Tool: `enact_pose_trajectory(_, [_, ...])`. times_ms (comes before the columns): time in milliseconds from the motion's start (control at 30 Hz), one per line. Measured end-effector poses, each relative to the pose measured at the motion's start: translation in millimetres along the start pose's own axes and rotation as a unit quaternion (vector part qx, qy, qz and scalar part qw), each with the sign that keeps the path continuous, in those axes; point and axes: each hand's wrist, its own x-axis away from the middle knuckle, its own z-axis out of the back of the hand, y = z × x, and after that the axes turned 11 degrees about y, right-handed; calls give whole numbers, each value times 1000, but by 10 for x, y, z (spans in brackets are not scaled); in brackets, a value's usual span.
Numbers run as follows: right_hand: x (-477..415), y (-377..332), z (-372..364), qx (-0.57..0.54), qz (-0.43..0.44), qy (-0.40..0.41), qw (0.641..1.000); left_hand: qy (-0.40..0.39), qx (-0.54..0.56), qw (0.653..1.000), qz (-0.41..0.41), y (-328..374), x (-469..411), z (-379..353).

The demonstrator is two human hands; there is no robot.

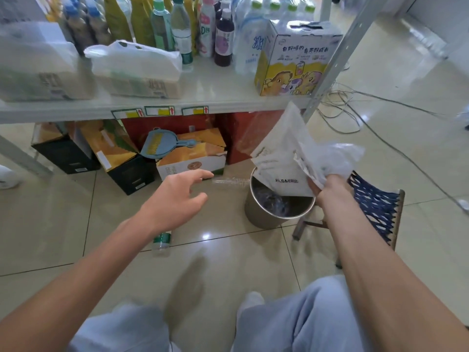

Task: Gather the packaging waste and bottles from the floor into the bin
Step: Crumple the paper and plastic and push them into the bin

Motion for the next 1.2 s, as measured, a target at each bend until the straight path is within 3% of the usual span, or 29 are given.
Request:
enact_pose_trajectory(67, [-88, -72, 45, 30, -17, 16, 999, -15, -12, 1000, -3, -16, -44, -13])
enact_pose_trajectory(200, [-150, -263, 157, 109, -42, 160, 980, -30, -44, 999, -7, 32, -166, -37])
enact_pose_trajectory(433, [-221, 22, 59, 159, -4, 55, 986, -34, -61, 997, -28, 148, -290, -133])
enact_pose_trajectory(567, [-241, 303, -169, 190, 3, 115, 975, -34, -70, 996, -40, 125, -274, -189])
enact_pose_trajectory(700, [-311, 501, -407, 235, 6, 110, 966, -42, -83, 995, -41, 77, -250, -212])
enact_pose_trajectory(933, [-650, 835, -626, 190, -97, 138, 967, -40, -96, 994, -35, -55, -293, -176])
enact_pose_trajectory(1000, [-739, 898, -631, 276, -65, 113, 952, -42, -101, 994, -27, -95, -317, -159])
enact_pose_trajectory(1133, [-773, 981, -675, 480, -3, -13, 877, -47, -110, 993, -21, -145, -340, -137])
enact_pose_trajectory(1200, [-732, 985, -650, 609, 27, -34, 792, -55, -110, 992, -17, -146, -351, -133])
